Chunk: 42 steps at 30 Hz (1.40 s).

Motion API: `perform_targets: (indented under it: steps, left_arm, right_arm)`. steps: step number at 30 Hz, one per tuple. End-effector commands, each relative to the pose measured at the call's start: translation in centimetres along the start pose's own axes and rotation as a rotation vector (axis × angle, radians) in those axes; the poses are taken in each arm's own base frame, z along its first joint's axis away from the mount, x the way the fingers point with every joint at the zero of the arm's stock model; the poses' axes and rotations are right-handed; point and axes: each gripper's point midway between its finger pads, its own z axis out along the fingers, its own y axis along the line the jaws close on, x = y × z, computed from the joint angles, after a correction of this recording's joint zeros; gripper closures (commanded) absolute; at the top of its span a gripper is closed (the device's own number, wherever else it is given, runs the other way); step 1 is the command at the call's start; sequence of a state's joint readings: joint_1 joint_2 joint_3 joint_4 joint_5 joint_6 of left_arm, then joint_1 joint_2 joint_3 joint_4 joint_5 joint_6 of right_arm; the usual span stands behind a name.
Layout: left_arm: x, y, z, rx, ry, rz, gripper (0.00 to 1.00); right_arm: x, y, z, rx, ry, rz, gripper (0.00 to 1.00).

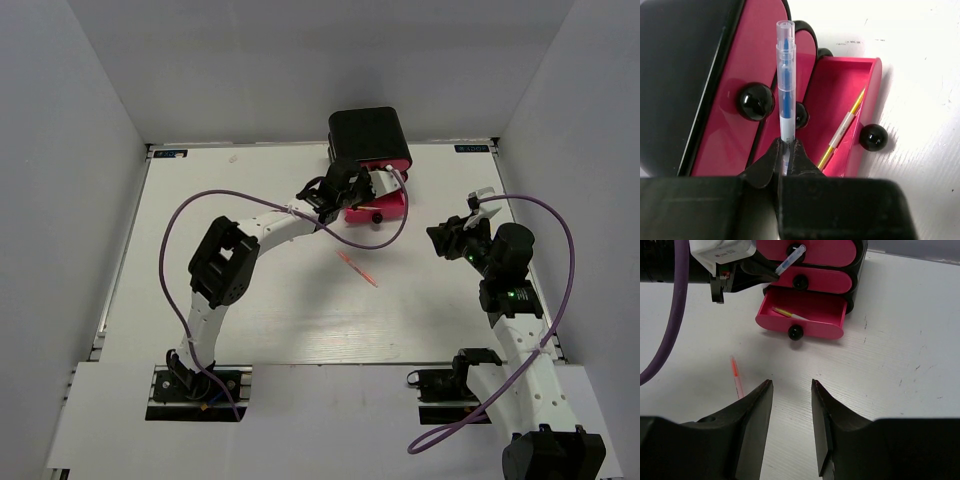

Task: Sort the stationery into containers
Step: Place the pen in the storage box.

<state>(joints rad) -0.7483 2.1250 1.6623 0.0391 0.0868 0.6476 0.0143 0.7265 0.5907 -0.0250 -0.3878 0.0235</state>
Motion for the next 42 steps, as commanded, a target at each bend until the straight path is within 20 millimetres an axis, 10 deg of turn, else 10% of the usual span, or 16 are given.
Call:
perform_targets:
  steps: [1, 16, 23, 36, 42]
  left_arm:
    - [-2.5, 1.3, -0.1, -0.018, -0.071, 0.019, 1.0]
    - [0.5, -0.4, 1.0, 0.002, 0.0, -0.006, 0.95]
    - [1.3, -0.6, 1.0, -0.012, 0.016, -0.017, 0.69]
    - [-2.6, 1.0, -1.1, -0.046, -0.044, -0.006, 0.61]
    - [-4.8, 3.7, -6.6, -0.227, -0.021, -0.589, 0.67]
  right_arm:
    - [-1.4, -0.1, 0.0, 0.003, -0.055, -0.024, 0.57]
    - [-1.4, -0.3, -0.1, 0.016, -0.054, -0.021, 0.57]
    - [-1.3, -0.3, 0.0, 0.016, -0.05, -0.021, 0.57]
    - [-1.4, -1.4, -0.2, 0.056, -0.057, -0.018, 0.57]
    - [-1.4, -1.5, -0.3, 0.058, -0.055, -0.02, 0.57]
